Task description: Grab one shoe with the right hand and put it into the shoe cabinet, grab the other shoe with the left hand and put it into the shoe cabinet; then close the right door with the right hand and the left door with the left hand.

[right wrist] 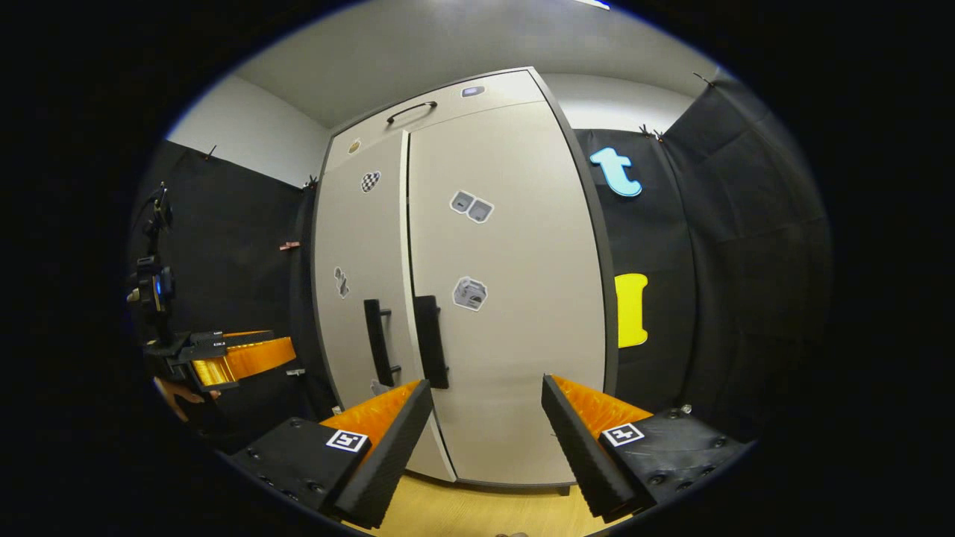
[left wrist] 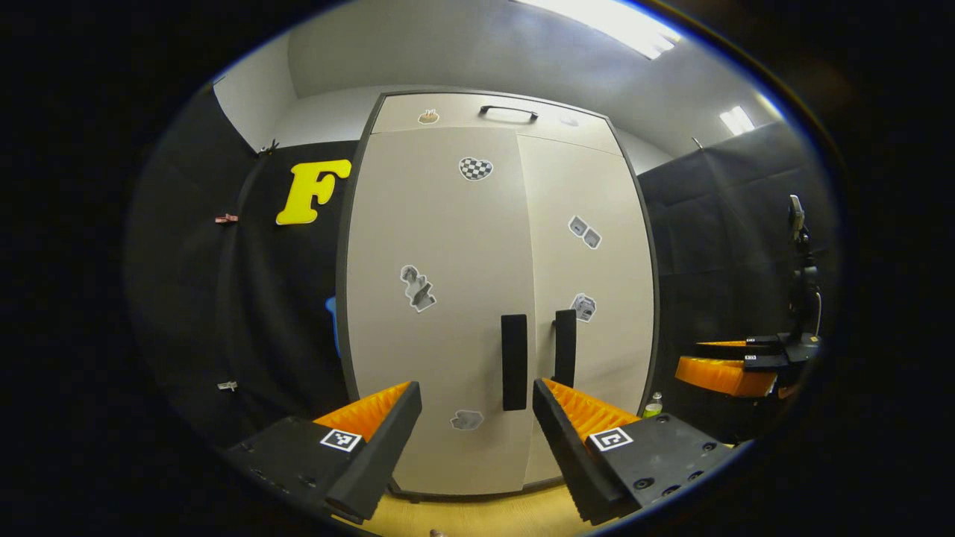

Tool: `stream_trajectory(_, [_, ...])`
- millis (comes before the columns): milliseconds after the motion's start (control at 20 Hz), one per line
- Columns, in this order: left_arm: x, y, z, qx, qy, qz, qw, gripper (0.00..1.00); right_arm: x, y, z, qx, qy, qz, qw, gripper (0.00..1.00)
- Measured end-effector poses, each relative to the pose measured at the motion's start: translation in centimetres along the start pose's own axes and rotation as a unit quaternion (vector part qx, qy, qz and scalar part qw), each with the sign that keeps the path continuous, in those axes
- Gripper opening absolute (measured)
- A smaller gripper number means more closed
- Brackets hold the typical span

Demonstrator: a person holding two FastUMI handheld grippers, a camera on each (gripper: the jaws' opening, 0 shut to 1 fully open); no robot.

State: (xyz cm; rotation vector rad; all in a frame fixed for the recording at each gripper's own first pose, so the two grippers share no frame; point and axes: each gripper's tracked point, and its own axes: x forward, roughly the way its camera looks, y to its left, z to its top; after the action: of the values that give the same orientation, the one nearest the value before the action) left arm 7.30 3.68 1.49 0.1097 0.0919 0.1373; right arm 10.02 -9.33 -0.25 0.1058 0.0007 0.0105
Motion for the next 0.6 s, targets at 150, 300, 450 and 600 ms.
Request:
stream_trajectory(150, [-1.3, 0.9, 0.1, 0.004, 0.000, 0.002, 1.000, 0.95, -0.7, 1.2, -0.2, -0.001, 0.002, 0.000, 1.000, 0.98])
stream_trajectory(300, [-1.8, 1.4, 0.0, 0.002, 0.001, 0.000, 1.000, 0.95, -1.2, 2.2, -0.1, -0.004, 0.001, -0.001, 1.000, 0.98])
stream_trajectory(450, [-2.7, 2.1, 0.0, 0.006, 0.001, 0.001, 1.000, 0.95, -1.3, 3.0, 0.0, -0.006, -0.002, -0.001, 1.000, 0.98])
stream_trajectory(600, [-3.0, 2.7, 0.1, 0.007, -0.002, 0.002, 1.000, 0.95, -1.2, 3.7, 0.1, -0.008, -0.004, -0.001, 1.000, 0.98])
